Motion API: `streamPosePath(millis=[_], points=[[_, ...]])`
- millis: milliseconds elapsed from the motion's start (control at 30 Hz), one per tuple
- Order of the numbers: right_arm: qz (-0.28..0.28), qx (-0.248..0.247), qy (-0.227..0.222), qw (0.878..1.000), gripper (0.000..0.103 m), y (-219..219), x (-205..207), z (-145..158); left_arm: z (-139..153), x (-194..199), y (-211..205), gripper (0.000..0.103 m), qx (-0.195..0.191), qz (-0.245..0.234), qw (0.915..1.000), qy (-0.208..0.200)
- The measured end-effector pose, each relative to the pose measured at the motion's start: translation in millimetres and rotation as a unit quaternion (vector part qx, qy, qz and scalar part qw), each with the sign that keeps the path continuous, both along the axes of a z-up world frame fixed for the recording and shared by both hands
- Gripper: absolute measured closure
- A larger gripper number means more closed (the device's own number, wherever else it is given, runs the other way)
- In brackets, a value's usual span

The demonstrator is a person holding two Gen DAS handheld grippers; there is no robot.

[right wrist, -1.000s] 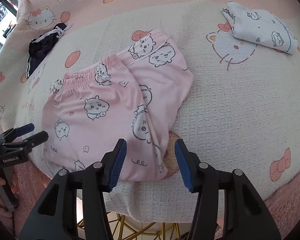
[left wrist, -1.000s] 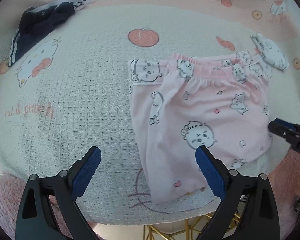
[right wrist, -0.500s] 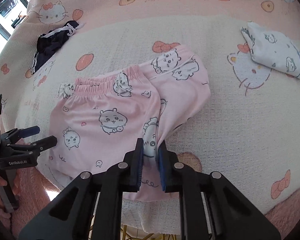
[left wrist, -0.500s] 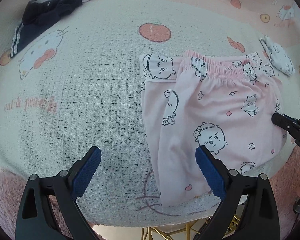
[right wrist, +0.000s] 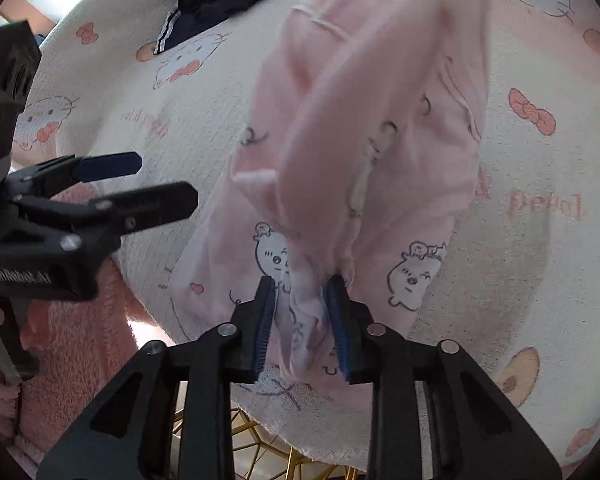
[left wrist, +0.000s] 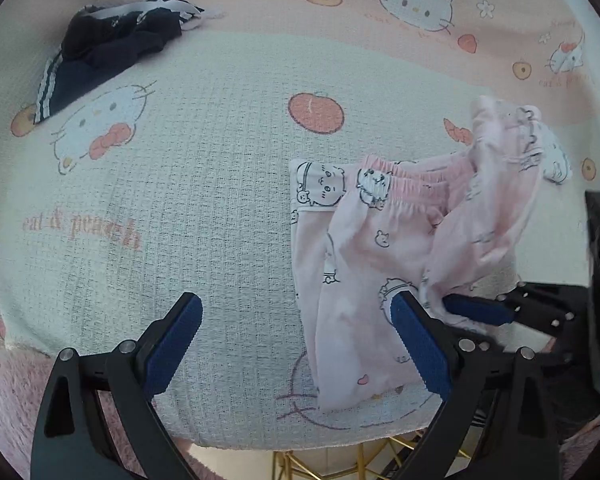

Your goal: Fold clothes

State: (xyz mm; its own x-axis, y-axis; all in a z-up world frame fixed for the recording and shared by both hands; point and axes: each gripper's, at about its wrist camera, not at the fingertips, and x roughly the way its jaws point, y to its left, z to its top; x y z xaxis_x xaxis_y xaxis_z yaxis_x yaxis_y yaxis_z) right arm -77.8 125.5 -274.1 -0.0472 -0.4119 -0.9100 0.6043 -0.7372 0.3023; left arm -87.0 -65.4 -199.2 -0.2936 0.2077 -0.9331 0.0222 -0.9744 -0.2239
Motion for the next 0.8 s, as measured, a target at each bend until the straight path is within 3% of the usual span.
streamPosePath(millis=[100, 267, 400, 500, 567, 700, 767, 800], points=[[-0.007, -0.037, 0.012, 0.999, 0.054, 13.9, 12.4, 13.6, 6.9, 2.8, 3.1, 0.006, 0.054, -0.003, 0.9985, 0.013], [-0.042, -0.068, 0.015, 0.997, 0.053, 51.4, 19.7, 41.0, 21.6, 4.4, 20.9, 0.006, 0.119, -0.032, 0.9908, 0.054], [-0.143, -0.1, 0.016, 0.985, 0.053, 104.3, 9.2, 53.8, 14.6, -0.1, 44.5, 0.006, 0.147, -0.064, 0.9863, 0.039], [-0.19, -0.041, 0.028, 0.981, 0.053, 121.8, -6.9, 44.7, 2.5, -2.4, 64.0, 0.007, 0.147, -0.079, 0.9859, 0.019], [-0.209, 0.0, 0.036, 0.977, 0.053, 127.9, -15.4, 37.5, -5.5, -4.1, 74.4, 0.016, 0.154, -0.083, 0.9845, 0.006], [-0.211, -0.008, 0.027, 0.977, 0.053, 128.6, -13.4, 31.6, -16.8, -9.4, 88.3, 0.026, 0.143, -0.093, 0.9853, -0.007], [-0.209, -0.004, 0.024, 0.978, 0.053, 125.7, -10.2, 27.1, -21.9, -14.5, 93.1, 0.042, 0.138, -0.099, 0.9853, -0.013], [-0.208, 0.004, 0.022, 0.978, 0.053, 122.6, -9.2, 23.8, -24.3, -17.2, 96.2, 0.064, 0.13, -0.101, 0.9861, -0.018]])
